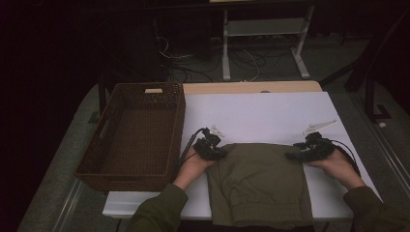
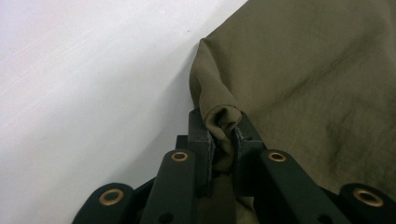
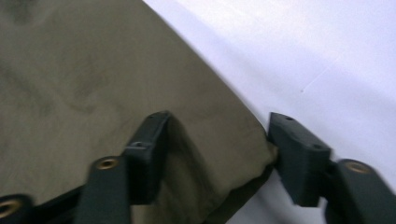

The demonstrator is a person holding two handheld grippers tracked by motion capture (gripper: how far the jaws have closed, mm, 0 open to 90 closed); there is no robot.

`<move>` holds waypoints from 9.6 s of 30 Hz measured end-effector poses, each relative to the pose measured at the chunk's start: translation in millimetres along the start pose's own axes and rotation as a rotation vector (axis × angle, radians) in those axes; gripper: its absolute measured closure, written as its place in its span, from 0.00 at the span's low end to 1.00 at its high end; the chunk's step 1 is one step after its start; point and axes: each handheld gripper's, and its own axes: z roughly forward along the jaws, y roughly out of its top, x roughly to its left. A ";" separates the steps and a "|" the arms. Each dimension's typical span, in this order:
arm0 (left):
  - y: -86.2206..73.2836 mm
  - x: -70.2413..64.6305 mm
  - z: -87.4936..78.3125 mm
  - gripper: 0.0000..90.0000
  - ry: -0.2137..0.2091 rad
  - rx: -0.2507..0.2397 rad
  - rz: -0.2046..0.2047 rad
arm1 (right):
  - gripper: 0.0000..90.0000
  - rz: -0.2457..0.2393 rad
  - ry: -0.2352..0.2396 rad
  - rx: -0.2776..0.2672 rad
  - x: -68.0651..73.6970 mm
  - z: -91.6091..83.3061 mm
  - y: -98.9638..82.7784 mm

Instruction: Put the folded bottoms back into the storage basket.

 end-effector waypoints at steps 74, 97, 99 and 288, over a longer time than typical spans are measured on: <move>32.3 31.2 24.6 0.92 0.099 -0.047 -0.038 | 0.39 -0.057 -0.040 -0.091 32.2 -36.6 -5.6; 32.7 32.2 24.6 0.92 0.095 -0.043 -0.046 | 0.39 -0.089 -0.005 -0.037 73.5 -60.9 -58.3; 32.8 31.7 24.6 0.92 0.098 -0.042 -0.046 | 0.39 -0.091 -0.008 -0.029 74.3 -62.4 -62.6; 76.8 123.2 -272.0 0.93 0.026 -0.357 -0.066 | 0.95 -0.390 0.286 -0.381 173.8 -33.3 262.9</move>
